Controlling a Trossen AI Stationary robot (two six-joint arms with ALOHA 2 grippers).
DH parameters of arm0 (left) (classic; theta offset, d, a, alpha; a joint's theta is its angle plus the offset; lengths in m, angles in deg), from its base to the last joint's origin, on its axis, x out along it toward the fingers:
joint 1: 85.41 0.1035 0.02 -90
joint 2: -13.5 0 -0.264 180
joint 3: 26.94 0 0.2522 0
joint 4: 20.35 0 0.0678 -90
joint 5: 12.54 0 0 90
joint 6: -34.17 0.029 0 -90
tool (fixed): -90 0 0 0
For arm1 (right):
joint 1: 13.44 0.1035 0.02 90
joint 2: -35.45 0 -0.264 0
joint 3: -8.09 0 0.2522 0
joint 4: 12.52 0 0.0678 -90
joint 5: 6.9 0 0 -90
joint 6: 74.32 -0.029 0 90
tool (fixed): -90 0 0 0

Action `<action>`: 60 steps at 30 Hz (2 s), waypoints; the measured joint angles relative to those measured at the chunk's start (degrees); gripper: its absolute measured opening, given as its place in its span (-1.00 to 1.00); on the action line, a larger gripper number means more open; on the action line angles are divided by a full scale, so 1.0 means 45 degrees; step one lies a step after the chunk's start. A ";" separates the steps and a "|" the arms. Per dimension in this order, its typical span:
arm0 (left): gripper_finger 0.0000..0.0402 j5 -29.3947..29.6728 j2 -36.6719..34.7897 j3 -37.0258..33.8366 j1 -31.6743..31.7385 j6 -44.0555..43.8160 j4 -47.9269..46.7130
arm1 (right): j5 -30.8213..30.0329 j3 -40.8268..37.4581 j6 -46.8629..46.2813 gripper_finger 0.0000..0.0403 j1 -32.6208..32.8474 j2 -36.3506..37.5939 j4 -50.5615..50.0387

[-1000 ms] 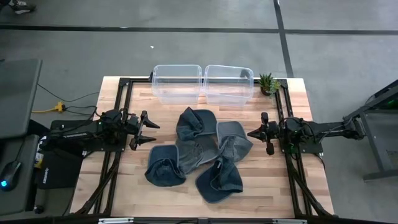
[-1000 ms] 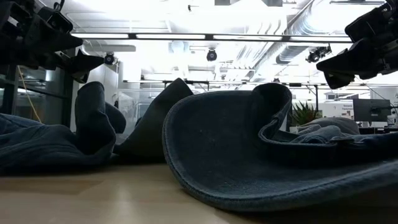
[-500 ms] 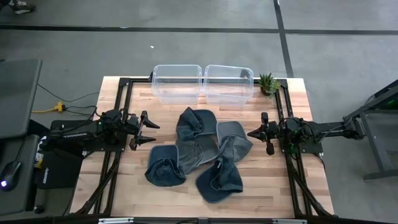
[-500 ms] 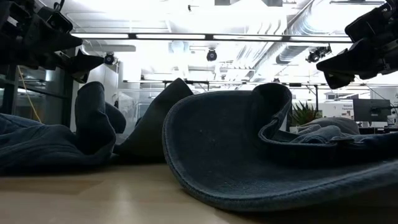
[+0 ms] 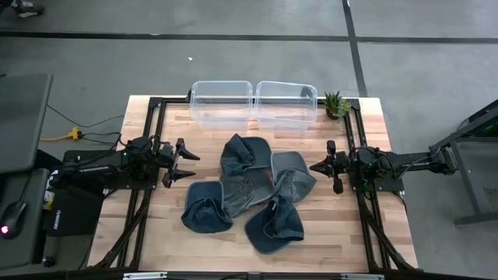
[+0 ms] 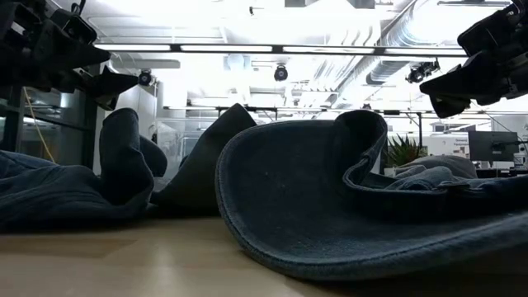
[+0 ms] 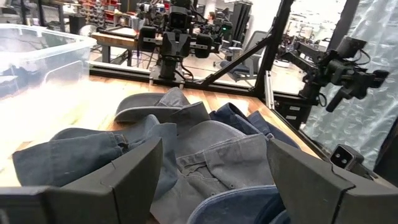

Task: Pick and place caps into container
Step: Put the bottom left dark blue cap into the left transparent container

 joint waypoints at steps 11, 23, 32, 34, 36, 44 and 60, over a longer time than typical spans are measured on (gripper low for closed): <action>0.43 -0.0031 0.0000 0.0022 0.0000 -0.0127 -0.0010 | 0.0000 -0.0003 0.0000 -1.00 0.0001 0.0002 0.0001; 0.43 0.0147 -0.0005 0.0544 0.0000 -0.3384 0.0931 | 0.0000 0.0001 0.0000 -1.00 -0.0001 0.0004 0.0000; 0.43 0.1665 -0.0001 0.0588 0.0000 -0.5006 0.0815 | 0.0000 -0.0002 0.0000 -1.00 0.0002 0.0002 0.0000; 0.43 0.2334 0.0008 0.0597 0.0005 -0.4887 0.0802 | 0.0000 -0.0004 0.0000 -1.00 -0.0001 0.0003 0.0003; 0.42 0.2869 0.0205 0.0604 0.0005 -0.4711 0.0730 | 0.0000 -0.0002 0.0003 -1.00 0.0002 0.0002 0.0003; 0.27 0.4336 0.1953 0.2118 0.0005 -0.4374 -0.2933 | 0.0000 -0.0004 0.0000 -1.00 0.0002 0.0002 0.0000; 0.20 0.3959 0.4698 0.6546 -0.0139 -0.9145 -1.1097 | 0.0000 -0.0003 0.0002 -1.00 0.0001 0.0001 0.0000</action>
